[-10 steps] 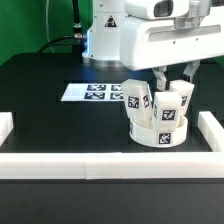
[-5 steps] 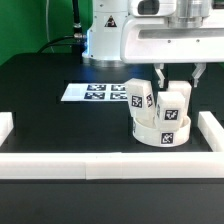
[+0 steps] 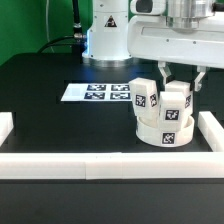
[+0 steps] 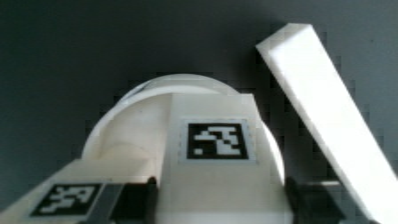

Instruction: Assemble stool

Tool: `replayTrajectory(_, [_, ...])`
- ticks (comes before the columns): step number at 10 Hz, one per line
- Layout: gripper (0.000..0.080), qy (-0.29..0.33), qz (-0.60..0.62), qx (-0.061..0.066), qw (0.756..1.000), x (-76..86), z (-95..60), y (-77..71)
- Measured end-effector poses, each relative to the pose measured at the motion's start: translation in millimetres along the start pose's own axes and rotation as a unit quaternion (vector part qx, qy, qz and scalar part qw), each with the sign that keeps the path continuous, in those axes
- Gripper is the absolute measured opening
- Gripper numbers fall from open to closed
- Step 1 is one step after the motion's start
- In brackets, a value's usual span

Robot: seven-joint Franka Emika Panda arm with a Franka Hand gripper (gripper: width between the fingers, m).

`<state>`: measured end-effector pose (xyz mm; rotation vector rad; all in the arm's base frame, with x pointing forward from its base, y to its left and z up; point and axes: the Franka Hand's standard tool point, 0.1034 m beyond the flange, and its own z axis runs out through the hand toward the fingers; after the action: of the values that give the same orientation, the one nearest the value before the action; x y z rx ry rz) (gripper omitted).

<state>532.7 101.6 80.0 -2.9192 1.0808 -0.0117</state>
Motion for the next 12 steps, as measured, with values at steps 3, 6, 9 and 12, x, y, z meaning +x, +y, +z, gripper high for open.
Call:
replayTrajectory(3, [0.0335,-0.003,0.097,0.003,0.995,-1.1,0.3,-0.8])
replayTrajectory(6, [0.0337,-0.008,0.299,0.03,0.954,-4.0,1.2,-1.4])
replayTrajectory(9, [0.0337,-0.016,0.436,0.039,0.899,-8.9,1.6,-7.6])
replayTrajectory(12, [0.0337,-0.025,0.511,0.04,0.858,-11.2,1.9,-9.5])
